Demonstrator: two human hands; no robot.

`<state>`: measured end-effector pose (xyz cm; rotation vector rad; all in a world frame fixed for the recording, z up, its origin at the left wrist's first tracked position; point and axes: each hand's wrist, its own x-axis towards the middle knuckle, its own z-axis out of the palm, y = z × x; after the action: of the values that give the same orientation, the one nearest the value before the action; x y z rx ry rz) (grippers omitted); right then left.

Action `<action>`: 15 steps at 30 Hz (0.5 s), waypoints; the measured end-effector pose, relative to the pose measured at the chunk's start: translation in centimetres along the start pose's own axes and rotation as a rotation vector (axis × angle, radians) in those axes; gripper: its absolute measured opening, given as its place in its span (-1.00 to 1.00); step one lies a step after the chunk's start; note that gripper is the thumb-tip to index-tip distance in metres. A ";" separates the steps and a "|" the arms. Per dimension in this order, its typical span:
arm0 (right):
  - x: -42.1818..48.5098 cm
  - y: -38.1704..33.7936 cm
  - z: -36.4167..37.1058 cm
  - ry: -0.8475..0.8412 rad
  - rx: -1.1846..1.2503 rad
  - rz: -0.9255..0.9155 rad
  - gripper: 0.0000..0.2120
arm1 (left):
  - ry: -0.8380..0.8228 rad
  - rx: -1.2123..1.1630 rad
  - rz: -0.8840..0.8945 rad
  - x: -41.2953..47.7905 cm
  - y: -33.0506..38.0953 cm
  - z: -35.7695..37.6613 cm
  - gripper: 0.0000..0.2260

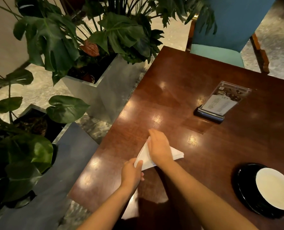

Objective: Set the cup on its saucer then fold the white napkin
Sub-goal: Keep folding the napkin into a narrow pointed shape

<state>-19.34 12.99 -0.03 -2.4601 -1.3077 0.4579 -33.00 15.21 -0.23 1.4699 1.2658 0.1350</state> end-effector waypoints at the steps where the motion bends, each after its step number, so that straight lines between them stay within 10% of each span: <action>1: -0.5 -0.7 0.9 -0.029 -0.046 -0.064 -0.58 | 0.020 -0.018 -0.016 0.1 0.1 0.1 -0.89; 15: -4.0 5.7 2.0 -0.009 -0.317 0.003 -0.47 | 0.027 -0.073 -0.142 0.6 0.2 -0.4 -0.90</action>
<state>-18.08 6.85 -3.73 -2.7153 -1.4790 0.2797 -32.87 16.01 -0.24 1.3156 1.3688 0.1052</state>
